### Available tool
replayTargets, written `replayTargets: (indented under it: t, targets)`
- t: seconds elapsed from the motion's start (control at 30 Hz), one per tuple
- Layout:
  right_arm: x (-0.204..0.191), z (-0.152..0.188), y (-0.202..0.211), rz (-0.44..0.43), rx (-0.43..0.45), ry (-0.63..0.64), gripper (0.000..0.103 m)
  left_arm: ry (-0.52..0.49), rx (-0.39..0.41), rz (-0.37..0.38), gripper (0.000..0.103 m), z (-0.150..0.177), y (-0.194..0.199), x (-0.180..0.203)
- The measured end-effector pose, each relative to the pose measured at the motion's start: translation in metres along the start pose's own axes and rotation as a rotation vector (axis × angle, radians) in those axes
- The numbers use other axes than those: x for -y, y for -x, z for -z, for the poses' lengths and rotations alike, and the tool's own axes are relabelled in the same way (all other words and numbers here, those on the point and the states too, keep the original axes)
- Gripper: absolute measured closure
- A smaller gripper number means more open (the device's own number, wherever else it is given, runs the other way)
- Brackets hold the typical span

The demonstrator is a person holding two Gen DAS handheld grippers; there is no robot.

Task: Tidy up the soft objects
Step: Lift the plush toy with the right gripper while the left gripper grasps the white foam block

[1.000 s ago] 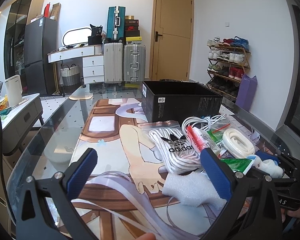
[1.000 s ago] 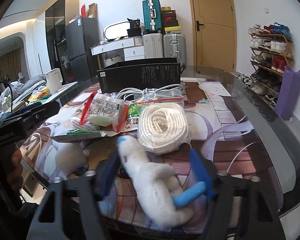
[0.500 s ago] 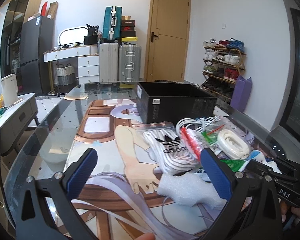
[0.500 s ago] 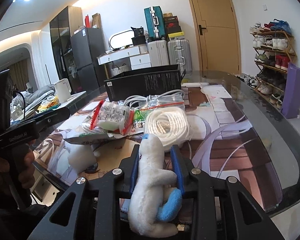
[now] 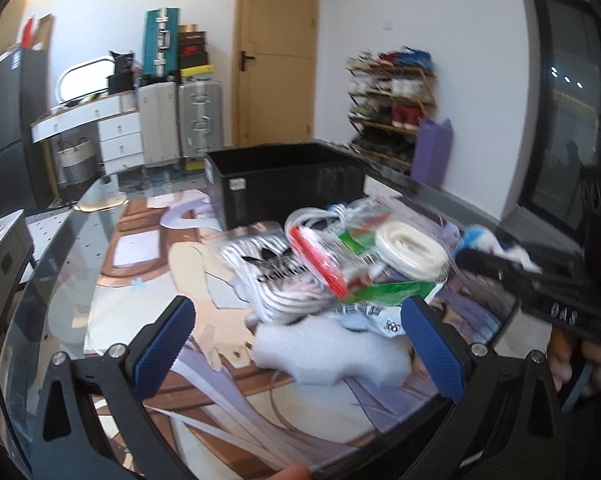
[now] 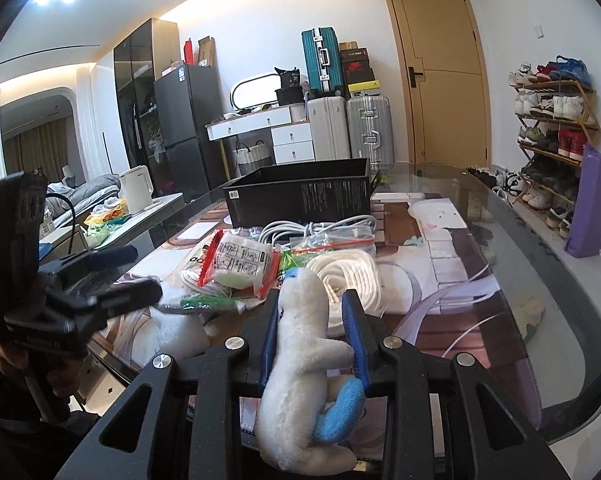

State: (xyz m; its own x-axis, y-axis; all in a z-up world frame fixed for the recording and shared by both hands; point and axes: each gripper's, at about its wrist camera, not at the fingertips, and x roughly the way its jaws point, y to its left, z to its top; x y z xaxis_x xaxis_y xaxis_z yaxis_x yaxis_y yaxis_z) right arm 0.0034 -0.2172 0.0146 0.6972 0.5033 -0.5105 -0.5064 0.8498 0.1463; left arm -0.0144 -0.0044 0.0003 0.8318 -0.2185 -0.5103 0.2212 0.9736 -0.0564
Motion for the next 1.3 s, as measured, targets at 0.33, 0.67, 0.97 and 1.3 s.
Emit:
replayTargets:
  t: [0.33,0.67,0.97,1.3]
  targets:
    - [-0.001,-0.009,0.001,-0.010,0.002,0.024,0.073,-0.090,-0.038,0.078,0.000,0.006,0.004,0.018]
    - [-0.004,-0.013,0.000,-0.030,-0.004,0.043,0.073,-0.123,-0.098,0.031,0.000,0.010,-0.009,0.023]
    - [-0.006,-0.020,-0.003,-0.043,-0.006,0.056,0.073,-0.124,-0.151,-0.004,0.000,0.015,-0.023,0.019]
    - [-0.005,-0.025,-0.001,-0.042,0.002,0.061,0.073,-0.114,-0.114,0.085,0.014,0.010,-0.005,0.019]
